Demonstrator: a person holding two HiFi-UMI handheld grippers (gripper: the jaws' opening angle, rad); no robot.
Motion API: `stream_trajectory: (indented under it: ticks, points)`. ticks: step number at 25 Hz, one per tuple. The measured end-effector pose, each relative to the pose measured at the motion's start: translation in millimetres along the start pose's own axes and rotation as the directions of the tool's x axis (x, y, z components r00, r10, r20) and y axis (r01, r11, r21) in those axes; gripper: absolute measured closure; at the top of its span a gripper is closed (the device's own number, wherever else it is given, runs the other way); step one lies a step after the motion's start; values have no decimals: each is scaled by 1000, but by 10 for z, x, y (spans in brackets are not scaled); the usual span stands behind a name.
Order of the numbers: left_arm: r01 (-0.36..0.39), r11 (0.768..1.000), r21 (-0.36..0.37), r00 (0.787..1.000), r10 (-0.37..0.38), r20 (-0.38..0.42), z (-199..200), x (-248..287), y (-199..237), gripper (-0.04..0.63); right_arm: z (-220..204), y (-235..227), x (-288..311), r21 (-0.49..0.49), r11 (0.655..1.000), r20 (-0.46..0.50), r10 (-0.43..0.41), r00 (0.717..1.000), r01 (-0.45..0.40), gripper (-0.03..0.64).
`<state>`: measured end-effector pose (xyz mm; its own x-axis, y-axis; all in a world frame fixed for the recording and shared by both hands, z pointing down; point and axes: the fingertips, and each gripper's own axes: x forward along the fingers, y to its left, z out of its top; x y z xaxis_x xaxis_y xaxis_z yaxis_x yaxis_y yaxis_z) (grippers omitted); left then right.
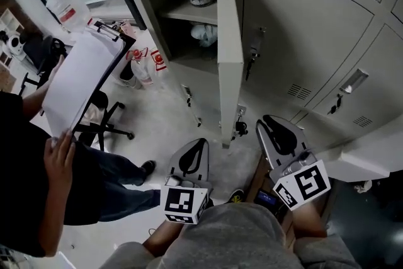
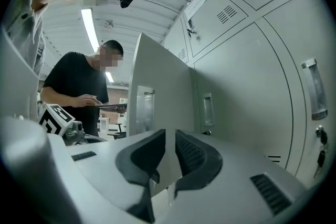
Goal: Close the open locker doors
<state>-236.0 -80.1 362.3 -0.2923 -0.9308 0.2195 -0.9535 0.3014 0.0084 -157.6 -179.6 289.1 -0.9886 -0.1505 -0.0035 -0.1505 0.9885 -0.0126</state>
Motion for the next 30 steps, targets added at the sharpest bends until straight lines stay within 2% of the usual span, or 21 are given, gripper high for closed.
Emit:
stream_trajectory:
  ticks: [8, 12, 21, 30]
  points:
    - [-11, 1000, -3, 1000, 11, -6, -34, -6, 234, 586, -3, 192, 268, -6, 998, -15, 70, 997, -70, 508]
    - [-20, 1000, -4, 1000, 20, -13, -44, -17, 371, 586, -12, 254, 396, -9, 997, -23, 79, 997, -79, 506]
    - [-90, 996, -18, 996, 90, -11, -35, -154, 811, 586, 15, 576, 827, -27, 989, -25, 142, 990, -143, 506]
    - [-160, 987, -35, 987, 160, -13, -66, -256, 1312, 586, -5, 794, 1390, -18, 986, -23, 162, 986, -163, 506]
